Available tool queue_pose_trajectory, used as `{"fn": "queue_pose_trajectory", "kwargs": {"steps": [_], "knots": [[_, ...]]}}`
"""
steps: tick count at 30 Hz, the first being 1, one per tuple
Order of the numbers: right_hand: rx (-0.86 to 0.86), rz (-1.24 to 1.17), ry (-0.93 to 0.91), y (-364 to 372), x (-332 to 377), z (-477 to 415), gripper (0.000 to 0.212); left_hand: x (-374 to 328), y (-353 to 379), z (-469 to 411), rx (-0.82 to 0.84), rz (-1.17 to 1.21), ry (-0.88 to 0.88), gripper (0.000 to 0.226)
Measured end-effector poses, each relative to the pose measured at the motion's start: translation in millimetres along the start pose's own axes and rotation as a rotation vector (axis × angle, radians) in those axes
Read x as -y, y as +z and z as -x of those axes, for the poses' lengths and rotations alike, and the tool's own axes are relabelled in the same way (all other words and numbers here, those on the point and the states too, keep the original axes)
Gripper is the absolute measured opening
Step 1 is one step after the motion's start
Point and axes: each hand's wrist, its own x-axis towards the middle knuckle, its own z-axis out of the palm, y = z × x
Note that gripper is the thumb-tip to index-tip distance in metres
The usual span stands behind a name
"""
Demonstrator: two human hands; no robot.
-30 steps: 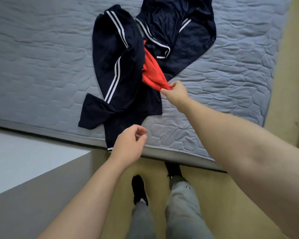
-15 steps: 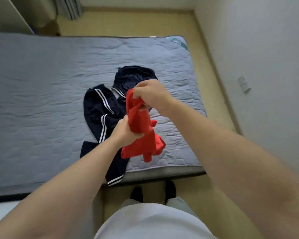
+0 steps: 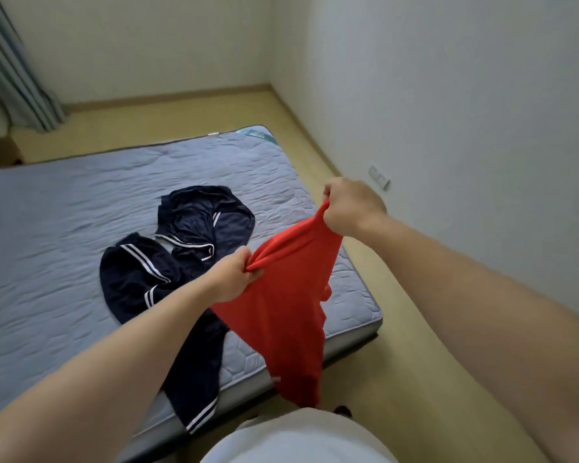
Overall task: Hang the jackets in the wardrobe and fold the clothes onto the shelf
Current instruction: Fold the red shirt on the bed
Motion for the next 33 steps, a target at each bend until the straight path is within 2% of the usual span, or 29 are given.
{"fn": "queue_pose_trajectory", "kwargs": {"steps": [5, 8, 10, 12, 14, 18, 21, 23, 26, 30, 32, 33], "knots": [[-0.043, 0.104, 0.143, -12, -24, 4, 0.024, -24, -26, -3, 0.057, -0.015, 0.138, 0.039], [-0.016, -0.07, 0.234, -23, -30, 1, 0.006, -36, -43, 1, 0.016, 0.114, 0.132, 0.043], [0.016, -0.26, 0.285, -30, -30, 1, 0.005, -38, -53, 0, -0.096, 0.125, 0.09, 0.05], [0.034, -0.4, 0.331, -36, -28, 3, 0.006, -34, -63, -3, -0.24, -0.029, 0.082, 0.044], [0.064, -0.427, 0.333, -40, -26, 4, 0.013, -30, -73, -5, -0.322, -0.153, 0.119, 0.031], [-0.006, -0.586, 0.342, -47, -23, 2, 0.01, -20, -86, -1, -0.357, -0.319, 0.183, 0.015], [-0.092, -0.794, 0.398, -54, -21, 3, 0.01, -10, -88, 7, -0.402, -0.435, 0.2, 0.018], [-0.093, -0.905, 0.444, -58, -19, 7, 0.016, -6, -86, 9, -0.43, -0.435, 0.151, 0.018], [-0.072, -1.034, 0.493, -59, -20, 14, 0.023, -5, -85, 9, -0.434, -0.201, -0.026, 0.027], [-0.132, -0.983, 0.517, -56, -30, 20, 0.021, -11, -84, 8, -0.449, 0.254, -0.205, 0.039], [-0.17, -0.777, 0.458, -56, -41, 23, 0.016, -13, -83, 5, -0.442, 0.43, -0.223, 0.04], [-0.183, -0.579, 0.393, -57, -50, 24, 0.015, -13, -84, 5, -0.439, 0.426, -0.221, 0.039]]}}
